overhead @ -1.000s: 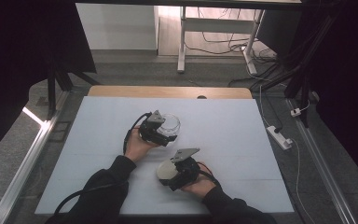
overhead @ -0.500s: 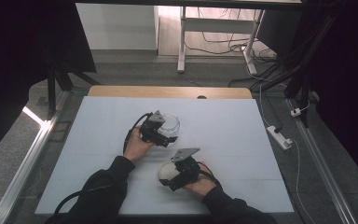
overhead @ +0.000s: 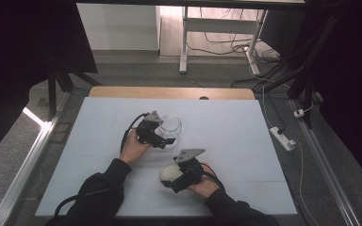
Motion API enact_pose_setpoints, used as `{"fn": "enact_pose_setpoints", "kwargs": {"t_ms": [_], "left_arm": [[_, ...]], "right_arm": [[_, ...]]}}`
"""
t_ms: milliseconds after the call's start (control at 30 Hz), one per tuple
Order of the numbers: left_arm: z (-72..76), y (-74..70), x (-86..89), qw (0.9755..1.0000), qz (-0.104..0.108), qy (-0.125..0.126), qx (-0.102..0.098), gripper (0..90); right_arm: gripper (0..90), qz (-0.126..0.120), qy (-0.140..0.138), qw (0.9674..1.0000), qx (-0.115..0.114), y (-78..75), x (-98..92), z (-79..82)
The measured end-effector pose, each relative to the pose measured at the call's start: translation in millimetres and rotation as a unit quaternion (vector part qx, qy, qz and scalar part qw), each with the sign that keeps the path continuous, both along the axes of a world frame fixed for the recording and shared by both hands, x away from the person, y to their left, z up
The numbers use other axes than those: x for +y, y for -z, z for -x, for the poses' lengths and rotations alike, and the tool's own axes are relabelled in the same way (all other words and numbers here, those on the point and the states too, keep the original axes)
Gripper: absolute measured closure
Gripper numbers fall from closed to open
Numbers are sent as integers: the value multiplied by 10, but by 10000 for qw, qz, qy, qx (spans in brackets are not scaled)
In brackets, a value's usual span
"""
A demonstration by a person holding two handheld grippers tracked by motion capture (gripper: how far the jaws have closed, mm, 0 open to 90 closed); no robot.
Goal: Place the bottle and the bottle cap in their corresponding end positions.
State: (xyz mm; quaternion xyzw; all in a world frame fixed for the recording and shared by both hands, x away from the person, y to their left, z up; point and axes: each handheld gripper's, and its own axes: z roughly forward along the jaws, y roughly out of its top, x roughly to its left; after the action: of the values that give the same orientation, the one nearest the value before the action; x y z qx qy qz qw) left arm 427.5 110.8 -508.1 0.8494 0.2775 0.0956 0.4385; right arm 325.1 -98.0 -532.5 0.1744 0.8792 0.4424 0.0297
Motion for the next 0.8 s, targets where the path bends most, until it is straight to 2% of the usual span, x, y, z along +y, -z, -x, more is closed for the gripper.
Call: {"fn": "enact_pose_setpoints", "kwargs": {"t_ms": [200, 367, 667, 800], "left_arm": [[99, -75, 94, 9999, 157, -14, -5, 0], [190, -119, 132, 9998, 177, -29, 3, 0], [364, -133, 219, 9996, 240, -34, 133, 0], [455, -177, 256, 9996, 275, 16, 93, 0]], "right_arm": [[0, -98, 61, 9999, -46, -52, -24, 10], [0, -148, 99, 9998, -59, -87, -55, 19], [0, -254, 153, 9995, -146, -162, -120, 56], [0, -254, 181, 9993, -185, -181, -159, 67]]}}
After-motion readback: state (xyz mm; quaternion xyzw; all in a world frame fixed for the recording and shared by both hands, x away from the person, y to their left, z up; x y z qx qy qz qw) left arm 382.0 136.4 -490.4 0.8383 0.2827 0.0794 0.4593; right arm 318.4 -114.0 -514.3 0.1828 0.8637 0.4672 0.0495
